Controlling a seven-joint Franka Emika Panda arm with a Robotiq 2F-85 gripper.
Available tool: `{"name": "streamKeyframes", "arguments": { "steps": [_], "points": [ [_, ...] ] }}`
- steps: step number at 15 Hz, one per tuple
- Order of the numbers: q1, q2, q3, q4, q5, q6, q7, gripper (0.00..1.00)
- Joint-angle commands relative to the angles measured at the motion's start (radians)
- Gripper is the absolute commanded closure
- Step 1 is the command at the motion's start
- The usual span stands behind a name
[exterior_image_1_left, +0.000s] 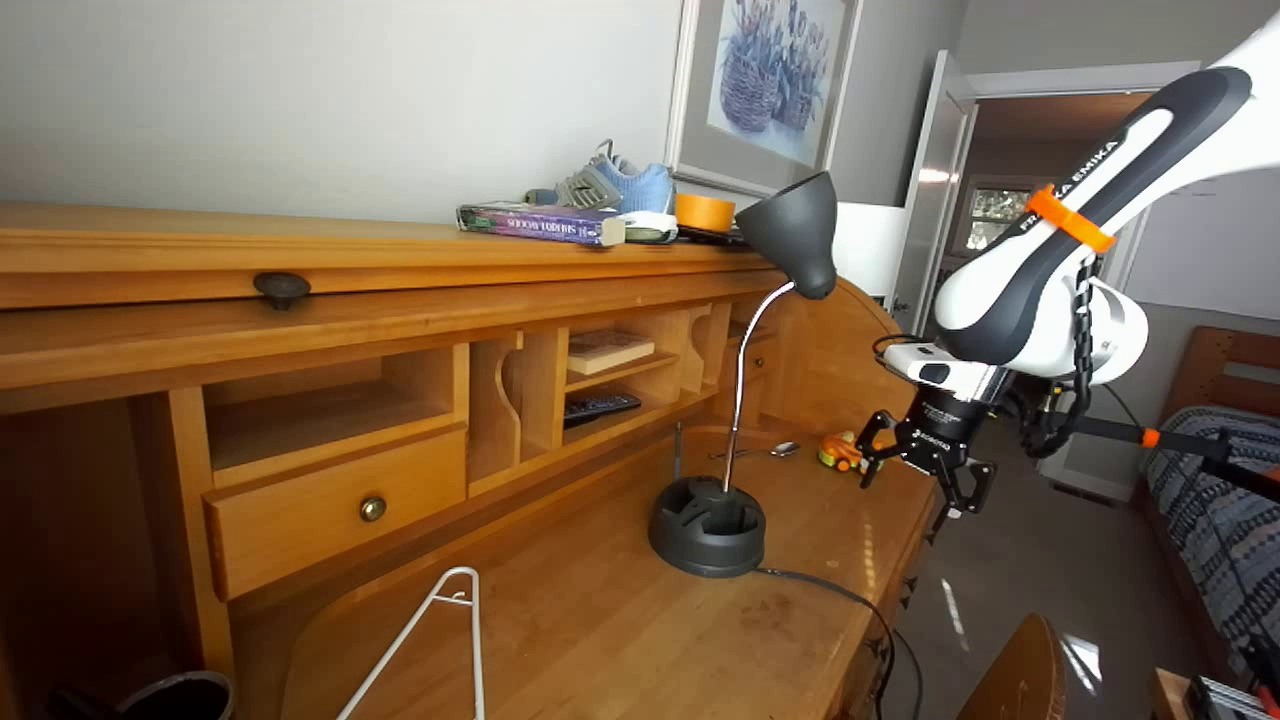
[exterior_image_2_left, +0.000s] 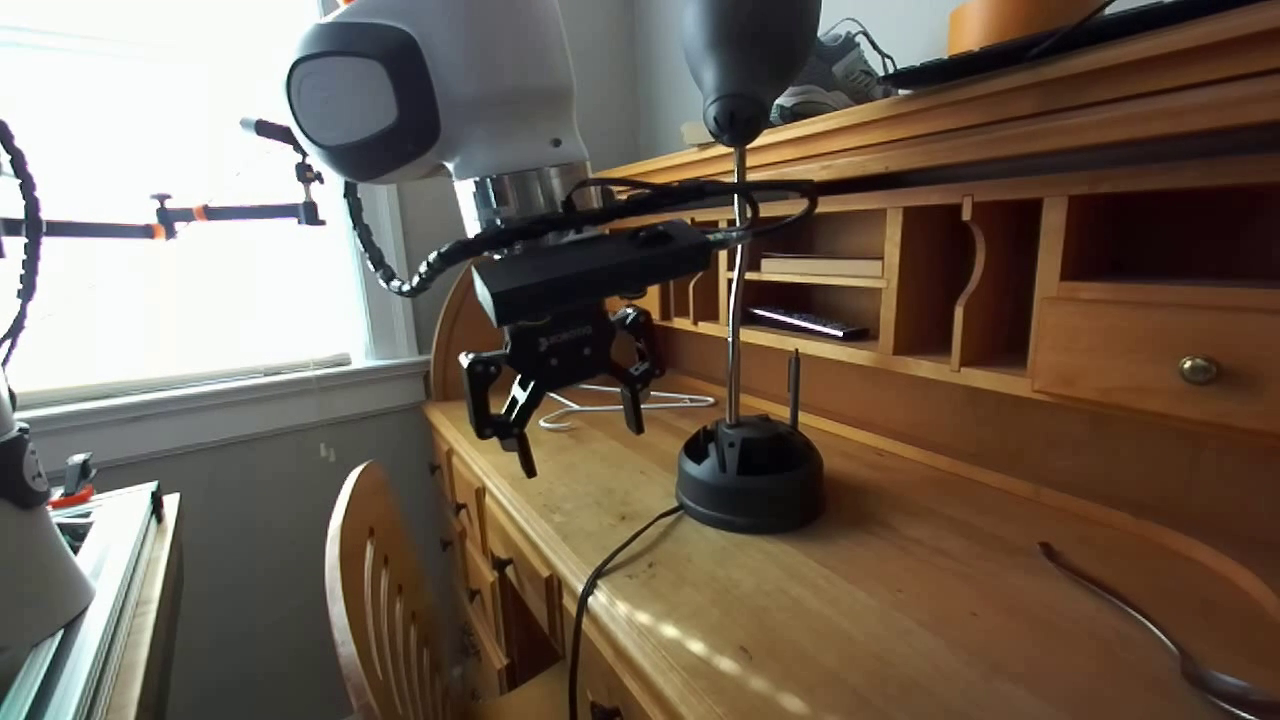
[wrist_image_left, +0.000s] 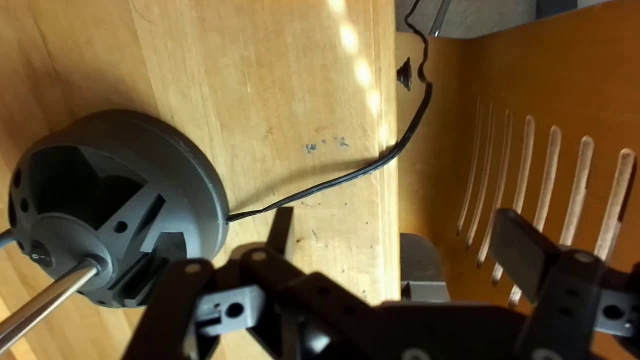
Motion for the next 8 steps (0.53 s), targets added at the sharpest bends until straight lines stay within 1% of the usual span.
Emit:
{"name": "streamKeyframes", "arguments": {
  "steps": [1,2,4,8],
  "points": [
    [0.001,0.012,0.013,0.011,-0.255,0.029,0.071,0.0],
    [0.001,0.001,0.004,0.004,-0.152,0.003,0.039,0.0],
    [0.008,-0.001,0.007,0.009,-0.217,0.003,0.059,0.0],
    [0.008,-0.001,0.009,0.012,-0.229,0.003,0.058,0.0]
  ]
}}
